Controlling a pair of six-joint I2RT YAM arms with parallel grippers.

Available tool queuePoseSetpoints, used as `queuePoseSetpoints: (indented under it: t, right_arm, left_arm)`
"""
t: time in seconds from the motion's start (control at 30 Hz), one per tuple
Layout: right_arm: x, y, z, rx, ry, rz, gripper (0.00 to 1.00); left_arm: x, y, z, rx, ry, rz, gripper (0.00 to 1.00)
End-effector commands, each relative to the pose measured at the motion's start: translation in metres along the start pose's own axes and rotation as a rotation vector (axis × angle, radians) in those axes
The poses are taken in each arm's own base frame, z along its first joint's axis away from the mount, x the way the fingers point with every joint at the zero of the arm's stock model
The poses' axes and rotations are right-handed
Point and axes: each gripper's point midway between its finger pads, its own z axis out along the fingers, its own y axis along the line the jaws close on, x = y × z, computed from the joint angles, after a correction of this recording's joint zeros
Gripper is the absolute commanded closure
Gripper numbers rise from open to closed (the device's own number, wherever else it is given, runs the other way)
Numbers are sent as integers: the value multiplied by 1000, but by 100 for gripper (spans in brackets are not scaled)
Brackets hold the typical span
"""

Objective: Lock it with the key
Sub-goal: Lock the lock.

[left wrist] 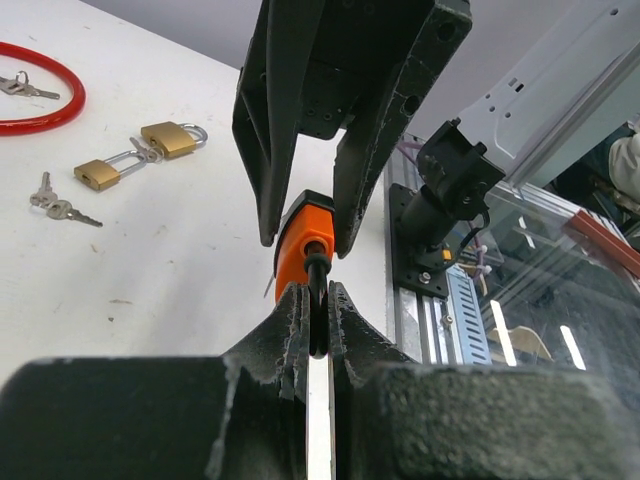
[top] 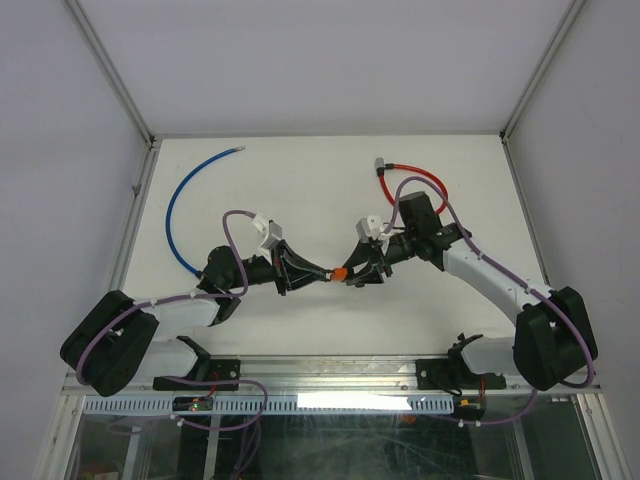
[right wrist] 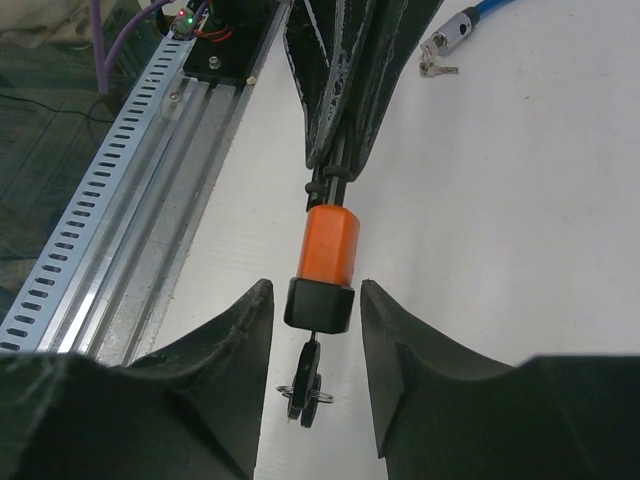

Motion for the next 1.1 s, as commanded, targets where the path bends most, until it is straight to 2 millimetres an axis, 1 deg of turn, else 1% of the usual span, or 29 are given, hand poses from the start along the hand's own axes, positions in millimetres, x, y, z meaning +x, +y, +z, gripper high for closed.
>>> queuePoseSetpoints:
  t: [0.0,0.17,0.3,0.43,0.53,0.57,0.6,0.73,0.77,0.83,0.87,0.9,1.07]
  right_arm:
    - [-8,-13,3,29,8,-41,58]
    - [-3,-16,6,38,32,-28,56]
    - [-2,-16,8,37,37,-29,60]
    - [-2,-16,9,36,41,-31,74]
    - [-2,-16,10,34,43,-32,82]
    - [-2,-16,10,33,44,-29,88]
    - [-2,-16,10,30,42,-26,100]
    - [-8,-14,12,5,23,10,100]
    - [-9,-14,12,5,21,28,97]
    - [-12,-13,12,-3,14,61,81]
    - [-14,-12,13,-10,5,74,85]
    - [-16,-11,13,-15,-4,85,100]
    - [-22,-12,14,-26,-28,129,100]
  left_arm:
    - [-39,-13,8,41,-98,127,100]
    - [-39,-13,8,40,-95,128,100]
    - [-38,-13,9,40,-91,126,100]
    - [-39,-13,9,42,-89,126,100]
    - [-39,-14,10,46,-90,125,100]
    - [-40,-14,10,48,-90,125,100]
    - [-40,-15,10,51,-91,126,100]
    - [-40,-14,10,44,-90,127,100]
    - [-39,-13,10,38,-87,128,100]
    - [-37,-11,12,28,-86,137,100]
    - [-36,-11,12,27,-86,145,100]
    - [-35,-11,14,25,-84,154,100]
    - [-29,-9,22,32,-78,178,100]
